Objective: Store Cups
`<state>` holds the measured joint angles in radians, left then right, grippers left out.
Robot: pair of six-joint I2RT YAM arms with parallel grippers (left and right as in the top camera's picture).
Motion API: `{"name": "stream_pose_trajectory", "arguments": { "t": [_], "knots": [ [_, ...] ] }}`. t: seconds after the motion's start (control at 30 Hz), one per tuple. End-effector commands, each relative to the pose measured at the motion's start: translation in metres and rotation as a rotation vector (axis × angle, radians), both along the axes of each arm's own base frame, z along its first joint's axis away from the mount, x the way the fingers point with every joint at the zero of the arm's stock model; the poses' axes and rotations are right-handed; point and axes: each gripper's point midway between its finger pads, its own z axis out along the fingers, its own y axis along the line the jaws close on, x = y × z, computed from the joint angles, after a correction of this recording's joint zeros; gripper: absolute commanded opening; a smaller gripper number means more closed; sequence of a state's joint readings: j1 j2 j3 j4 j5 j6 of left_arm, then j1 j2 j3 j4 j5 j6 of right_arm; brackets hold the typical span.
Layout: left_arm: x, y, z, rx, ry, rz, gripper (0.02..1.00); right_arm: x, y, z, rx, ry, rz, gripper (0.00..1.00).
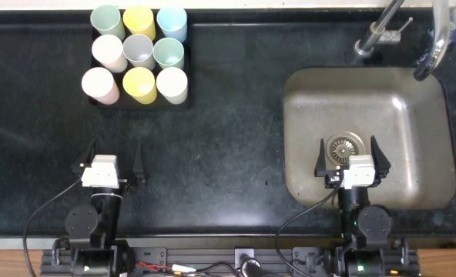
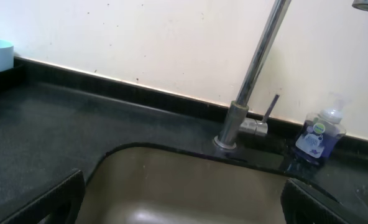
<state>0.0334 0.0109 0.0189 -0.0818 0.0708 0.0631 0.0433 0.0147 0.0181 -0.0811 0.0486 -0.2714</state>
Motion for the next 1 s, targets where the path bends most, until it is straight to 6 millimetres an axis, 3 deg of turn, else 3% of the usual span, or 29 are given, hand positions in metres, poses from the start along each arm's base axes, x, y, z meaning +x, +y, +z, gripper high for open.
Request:
{"name": "stream_pose_trajectory", "arguments": {
  "t": [0.03, 1.0],
  "knots": [
    [0.0003, -0.0008, -0.0019, 0.020, -0.005, -0.003, 1.000, -0.0003, 0.0082, -0.0026, -0.005, -0.004, 0.036, 0.998],
    [0.0002, -0.0006, -0.0025, 0.019, -0.003, -0.002, 1.000, -0.0007, 0.0146, -0.0029, -0.005, -0.003, 0.062, 0.998]
  ]
}}
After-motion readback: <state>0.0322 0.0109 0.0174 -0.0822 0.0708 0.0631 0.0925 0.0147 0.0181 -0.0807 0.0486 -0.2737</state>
